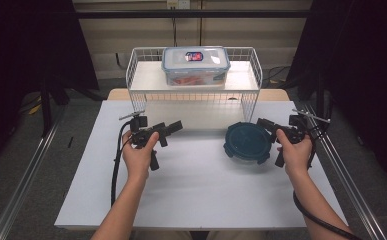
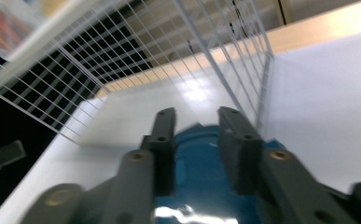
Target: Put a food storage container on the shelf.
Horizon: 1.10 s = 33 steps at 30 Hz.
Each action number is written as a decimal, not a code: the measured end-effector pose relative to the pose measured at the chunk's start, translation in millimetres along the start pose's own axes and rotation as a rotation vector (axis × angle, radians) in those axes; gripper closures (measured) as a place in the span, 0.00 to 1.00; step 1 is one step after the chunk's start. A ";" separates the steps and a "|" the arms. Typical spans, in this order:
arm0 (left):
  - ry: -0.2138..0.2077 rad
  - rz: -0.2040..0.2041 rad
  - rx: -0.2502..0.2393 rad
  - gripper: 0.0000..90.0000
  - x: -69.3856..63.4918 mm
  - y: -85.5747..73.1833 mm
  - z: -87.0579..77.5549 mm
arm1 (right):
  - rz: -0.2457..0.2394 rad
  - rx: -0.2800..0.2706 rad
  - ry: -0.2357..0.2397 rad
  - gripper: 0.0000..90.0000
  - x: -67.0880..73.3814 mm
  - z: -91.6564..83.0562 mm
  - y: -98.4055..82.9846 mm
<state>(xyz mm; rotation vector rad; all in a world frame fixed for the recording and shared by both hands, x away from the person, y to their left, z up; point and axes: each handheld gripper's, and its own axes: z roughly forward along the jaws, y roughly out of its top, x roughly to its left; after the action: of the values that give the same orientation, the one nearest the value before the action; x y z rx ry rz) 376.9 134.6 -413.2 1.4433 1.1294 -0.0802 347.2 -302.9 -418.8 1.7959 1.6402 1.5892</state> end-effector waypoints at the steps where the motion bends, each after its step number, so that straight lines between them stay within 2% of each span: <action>1: 0.014 0.014 0.000 0.04 1.0 -2.3 -1.2 | -0.007 0.017 -0.018 0.83 -4.4 0.8 -1.4; 2: 0.014 0.014 0.000 0.04 1.0 -2.3 -1.2 | -0.017 0.028 -0.038 0.85 -6.5 1.3 -2.2; 3: 0.005 0.013 0.002 0.04 1.8 -3.1 -2.0 | -0.010 0.028 -0.039 0.86 -9.4 1.8 -3.0; 5: 0.015 0.022 0.008 0.04 3.5 -4.9 -4.1 | -0.010 0.027 -0.042 0.87 -12.3 1.9 -3.2; 9: 0.011 0.042 0.021 0.04 10.0 -9.7 -10.7 | -0.060 0.048 -0.105 0.97 -25.0 1.5 2.4; 10: 0.011 0.042 0.021 0.04 10.0 -9.7 -10.7 | -0.068 0.050 -0.106 0.99 -26.7 1.8 3.2; 11: 0.021 0.024 0.012 0.04 10.1 -11.7 -10.7 | -0.068 0.050 -0.106 0.99 -26.7 1.8 3.2; 13: 0.025 0.032 0.035 0.04 14.1 -15.7 -12.4 | -0.065 0.071 -0.118 1.00 -33.4 5.1 5.2; 17: 0.032 0.027 0.044 0.04 15.6 -19.1 -12.6 | -0.055 0.083 -0.127 1.00 -39.4 8.6 4.4; 18: 0.034 0.026 0.050 0.04 15.9 -19.2 -12.5 | -0.065 0.089 -0.141 1.00 -41.3 10.1 4.1; 19: 0.040 0.028 0.055 0.04 16.5 -19.2 -12.6 | -0.052 0.094 -0.137 1.00 -43.8 11.8 2.9; 22: 0.043 0.043 0.057 0.04 15.2 -20.2 -12.2 | -0.065 0.100 -0.149 1.00 -45.4 12.9 1.8; 23: 0.031 0.038 0.072 0.04 15.0 -21.0 -12.3 | -0.060 0.108 -0.144 1.00 -47.2 14.6 0.3; 27: 0.013 0.043 0.066 0.04 15.9 -22.5 -13.4 | -0.058 0.123 -0.145 1.00 -49.3 15.5 -1.4; 33: 0.013 0.048 0.069 0.04 17.5 -22.5 -16.7 | -0.055 0.132 -0.131 1.00 -53.2 14.9 -3.5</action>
<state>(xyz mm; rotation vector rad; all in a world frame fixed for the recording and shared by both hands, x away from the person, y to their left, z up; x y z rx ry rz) 362.1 152.9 -436.4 1.5335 1.1113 -0.0770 368.8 -338.2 -455.6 1.8579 1.7537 1.3387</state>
